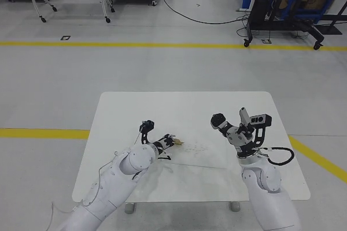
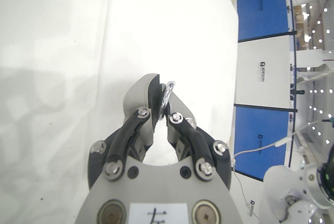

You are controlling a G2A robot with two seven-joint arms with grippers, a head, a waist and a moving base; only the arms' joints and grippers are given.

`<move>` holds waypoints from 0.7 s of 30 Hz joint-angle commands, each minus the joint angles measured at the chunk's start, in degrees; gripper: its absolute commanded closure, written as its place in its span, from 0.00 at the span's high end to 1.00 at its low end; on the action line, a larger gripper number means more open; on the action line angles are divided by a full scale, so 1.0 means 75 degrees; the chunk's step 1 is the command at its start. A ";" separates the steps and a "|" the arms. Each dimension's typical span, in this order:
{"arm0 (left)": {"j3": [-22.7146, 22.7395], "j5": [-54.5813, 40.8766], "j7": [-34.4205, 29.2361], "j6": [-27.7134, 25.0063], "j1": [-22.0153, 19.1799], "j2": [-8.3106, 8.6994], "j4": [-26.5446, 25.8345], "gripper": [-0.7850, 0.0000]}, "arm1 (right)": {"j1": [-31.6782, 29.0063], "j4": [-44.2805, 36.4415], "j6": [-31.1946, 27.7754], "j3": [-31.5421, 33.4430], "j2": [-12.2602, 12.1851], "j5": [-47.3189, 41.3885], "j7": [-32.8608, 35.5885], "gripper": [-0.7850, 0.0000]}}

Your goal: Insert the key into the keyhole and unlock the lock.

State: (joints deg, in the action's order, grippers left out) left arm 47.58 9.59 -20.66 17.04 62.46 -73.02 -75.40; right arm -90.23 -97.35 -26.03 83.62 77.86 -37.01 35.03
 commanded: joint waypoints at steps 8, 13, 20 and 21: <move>0.0033 0.0214 -0.0290 -0.0196 0.0063 -0.0018 0.0001 0.54 | 0.0000 0.0000 0.0000 0.0000 0.0000 0.0000 0.0000 1.00; 0.0318 0.0386 -0.0596 -0.0621 0.0241 0.0089 -0.0235 1.00 | 0.0000 0.0000 0.0000 0.0000 0.0000 0.0000 0.0000 1.00; 0.1185 0.0354 -0.0592 -0.1681 0.0747 0.0315 -0.1021 1.00 | 0.0000 0.0000 0.0000 0.0000 0.0000 0.0000 0.0000 1.00; 0.1317 0.0449 -0.0498 -0.2035 0.0827 0.0352 -0.1143 1.00 | 0.0000 0.0000 0.0000 0.0000 0.0000 0.0000 0.0000 1.00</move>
State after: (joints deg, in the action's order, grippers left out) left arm 56.24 12.13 -25.12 4.96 67.93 -70.72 -82.87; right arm -90.23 -97.35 -26.02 83.62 77.86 -37.01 35.03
